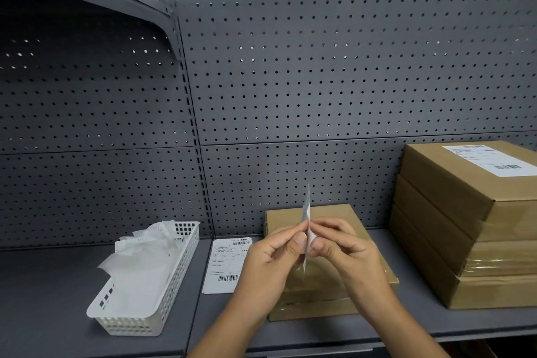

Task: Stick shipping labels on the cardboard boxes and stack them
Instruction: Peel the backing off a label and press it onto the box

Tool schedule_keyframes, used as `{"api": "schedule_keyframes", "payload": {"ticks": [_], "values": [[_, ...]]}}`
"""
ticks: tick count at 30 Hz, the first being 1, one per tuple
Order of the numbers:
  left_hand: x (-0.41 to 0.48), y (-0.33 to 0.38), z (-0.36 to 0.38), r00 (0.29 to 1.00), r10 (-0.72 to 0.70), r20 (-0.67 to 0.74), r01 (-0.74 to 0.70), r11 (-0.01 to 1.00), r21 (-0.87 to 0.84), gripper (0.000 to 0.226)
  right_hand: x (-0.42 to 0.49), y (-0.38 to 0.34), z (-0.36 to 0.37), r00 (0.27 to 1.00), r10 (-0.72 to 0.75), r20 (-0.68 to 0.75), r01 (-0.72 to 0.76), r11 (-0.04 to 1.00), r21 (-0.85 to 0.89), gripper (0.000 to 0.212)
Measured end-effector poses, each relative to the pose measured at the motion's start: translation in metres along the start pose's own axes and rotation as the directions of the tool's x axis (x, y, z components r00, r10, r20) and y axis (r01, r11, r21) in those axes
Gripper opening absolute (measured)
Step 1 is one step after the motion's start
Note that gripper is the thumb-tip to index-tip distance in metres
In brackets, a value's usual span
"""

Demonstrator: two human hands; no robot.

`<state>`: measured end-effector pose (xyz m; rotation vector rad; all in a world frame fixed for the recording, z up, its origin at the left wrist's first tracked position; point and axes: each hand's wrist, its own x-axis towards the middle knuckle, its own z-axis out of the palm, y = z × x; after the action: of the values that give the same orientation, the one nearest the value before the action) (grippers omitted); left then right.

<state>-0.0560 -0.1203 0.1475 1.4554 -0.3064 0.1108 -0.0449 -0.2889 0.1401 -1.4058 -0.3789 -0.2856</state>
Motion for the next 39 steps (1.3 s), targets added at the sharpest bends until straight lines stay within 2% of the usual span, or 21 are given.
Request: {"api": "schedule_keyframes", "payload": {"ticks": [12,21,28,39], "values": [[-0.005,0.002,0.01,1.0,-0.025,0.005,0.025,0.998,-0.063,0.03,-0.005,0.002,-0.006,1.0,0.001,-0.017,-0.002,0.999,-0.048,0.025],[-0.006,0.004,0.014,0.998,-0.058,0.011,0.058,0.996,-0.071,0.03,-0.007,-0.001,-0.009,1.0,0.029,-0.011,-0.029,0.999,0.019,0.026],[-0.008,0.007,0.018,0.997,-0.079,0.012,0.08,0.988,-0.133,0.029,-0.007,-0.002,-0.013,1.0,0.028,0.005,-0.028,1.0,0.014,0.026],[-0.01,0.009,0.015,0.996,-0.083,-0.023,0.08,0.99,-0.116,0.03,-0.006,-0.002,-0.01,0.998,0.05,0.041,-0.051,0.998,0.033,0.024]]}}
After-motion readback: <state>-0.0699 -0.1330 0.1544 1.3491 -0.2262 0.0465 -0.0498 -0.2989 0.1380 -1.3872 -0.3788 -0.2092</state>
